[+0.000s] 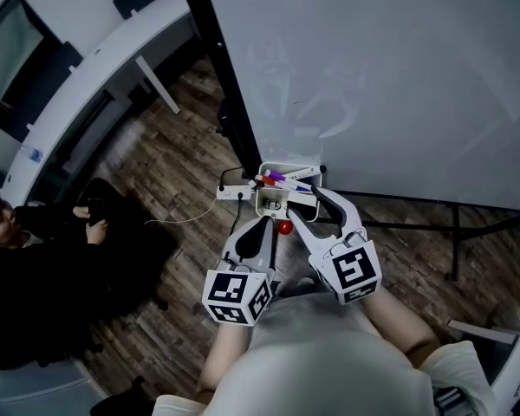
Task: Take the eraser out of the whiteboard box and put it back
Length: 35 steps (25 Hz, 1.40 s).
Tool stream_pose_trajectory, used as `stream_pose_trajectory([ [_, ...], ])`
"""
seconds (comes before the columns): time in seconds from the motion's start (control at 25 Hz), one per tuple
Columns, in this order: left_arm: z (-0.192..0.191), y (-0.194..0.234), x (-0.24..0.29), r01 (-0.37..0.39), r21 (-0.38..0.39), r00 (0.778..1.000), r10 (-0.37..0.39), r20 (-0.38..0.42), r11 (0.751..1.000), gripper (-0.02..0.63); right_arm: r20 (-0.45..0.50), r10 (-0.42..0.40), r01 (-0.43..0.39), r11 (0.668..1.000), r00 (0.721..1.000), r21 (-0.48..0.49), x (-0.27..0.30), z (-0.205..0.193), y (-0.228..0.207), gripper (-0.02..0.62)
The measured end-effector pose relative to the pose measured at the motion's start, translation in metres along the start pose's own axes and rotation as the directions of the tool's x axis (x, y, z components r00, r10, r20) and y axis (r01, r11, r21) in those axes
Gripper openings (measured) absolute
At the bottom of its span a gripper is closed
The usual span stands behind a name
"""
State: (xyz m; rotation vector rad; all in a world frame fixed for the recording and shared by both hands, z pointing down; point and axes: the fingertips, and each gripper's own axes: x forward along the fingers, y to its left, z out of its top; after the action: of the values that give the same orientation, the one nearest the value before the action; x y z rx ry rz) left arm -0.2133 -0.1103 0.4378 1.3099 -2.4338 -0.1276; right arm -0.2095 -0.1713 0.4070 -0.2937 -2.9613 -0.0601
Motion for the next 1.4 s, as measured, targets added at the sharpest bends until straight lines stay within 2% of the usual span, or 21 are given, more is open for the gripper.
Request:
stream_pose_trajectory([
  [0.8, 0.000, 0.000, -0.008, 0.002, 0.008, 1.000, -0.002, 0.006, 1.000, 0.001, -0.003, -0.030, 0.030, 0.999, 1.000, -0.019, -0.003, -0.001, 0.000, 0.204],
  [1.4, 0.003, -0.002, -0.010, 0.002, 0.012, 1.000, -0.002, 0.018, 1.000, 0.001, 0.047, -0.050, 0.053, 0.997, 0.998, -0.062, -0.009, 0.016, -0.002, 0.201],
])
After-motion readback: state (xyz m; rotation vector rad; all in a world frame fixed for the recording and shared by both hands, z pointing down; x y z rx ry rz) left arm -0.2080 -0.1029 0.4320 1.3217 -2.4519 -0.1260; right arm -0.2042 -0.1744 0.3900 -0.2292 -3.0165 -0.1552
